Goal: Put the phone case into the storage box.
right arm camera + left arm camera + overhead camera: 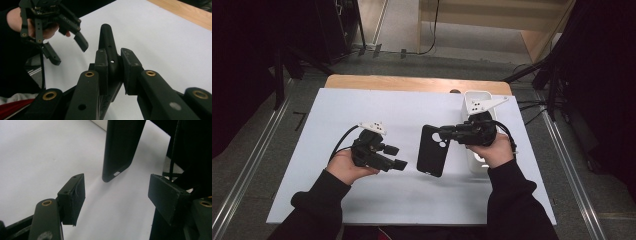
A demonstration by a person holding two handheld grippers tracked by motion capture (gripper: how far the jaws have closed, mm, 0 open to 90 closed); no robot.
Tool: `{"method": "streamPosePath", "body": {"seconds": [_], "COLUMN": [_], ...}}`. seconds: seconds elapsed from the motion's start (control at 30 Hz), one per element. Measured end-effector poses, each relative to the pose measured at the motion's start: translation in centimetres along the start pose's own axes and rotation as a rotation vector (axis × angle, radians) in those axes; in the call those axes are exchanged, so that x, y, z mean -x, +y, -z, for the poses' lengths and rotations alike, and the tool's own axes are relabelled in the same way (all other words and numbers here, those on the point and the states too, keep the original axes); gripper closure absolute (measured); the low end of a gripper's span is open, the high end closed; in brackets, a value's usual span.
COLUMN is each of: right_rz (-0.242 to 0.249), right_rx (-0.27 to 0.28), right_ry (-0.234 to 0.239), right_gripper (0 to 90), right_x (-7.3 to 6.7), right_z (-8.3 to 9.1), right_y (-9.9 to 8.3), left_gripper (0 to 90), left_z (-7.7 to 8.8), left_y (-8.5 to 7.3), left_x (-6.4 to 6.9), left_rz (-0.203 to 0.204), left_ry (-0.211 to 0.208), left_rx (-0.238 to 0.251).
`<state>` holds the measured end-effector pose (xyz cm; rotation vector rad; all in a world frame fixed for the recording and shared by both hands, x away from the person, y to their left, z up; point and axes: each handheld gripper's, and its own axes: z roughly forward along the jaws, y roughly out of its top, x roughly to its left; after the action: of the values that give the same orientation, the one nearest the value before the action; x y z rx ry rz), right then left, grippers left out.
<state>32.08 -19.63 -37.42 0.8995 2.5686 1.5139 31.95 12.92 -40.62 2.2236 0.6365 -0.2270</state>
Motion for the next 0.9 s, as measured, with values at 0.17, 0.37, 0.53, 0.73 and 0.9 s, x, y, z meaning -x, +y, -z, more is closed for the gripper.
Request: {"method": "streamPosePath", "body": {"seconds": [0.17,0.37,0.53,0.73,0.9], "right_rz": [0.022,0.049,0.072,0.093,0.114], "right_rx": [-0.014,-0.024,-0.024,-0.040,-0.054], "right_ry": [0.035,0.068,0.087,0.118,0.144], "right_gripper": [74.9,74.9,74.8,74.8,74.8], "right_x": [0.1,-0.1,-0.3,-0.2,-0.4], "right_z": [-0.3,-0.5,-0.7,-1.2,-1.7], "right_y": [0.2,0.5,0.8,1.4,1.7], "left_gripper": [29.8,29.8,29.8,29.9,29.9], "left_z": [0.4,1.0,1.4,1.8,2.0], "left_y": [0.6,1.4,1.9,2.7,3.3], "left_x": [0.1,0.0,0.0,-0.2,-0.2], "left_rz": [-0.025,-0.036,-0.056,-0.063,-0.075], "left_ry": [-0.006,-0.024,-0.027,-0.046,-0.052], "left_rx": [-0.012,-0.011,-0.012,-0.019,-0.019]}}
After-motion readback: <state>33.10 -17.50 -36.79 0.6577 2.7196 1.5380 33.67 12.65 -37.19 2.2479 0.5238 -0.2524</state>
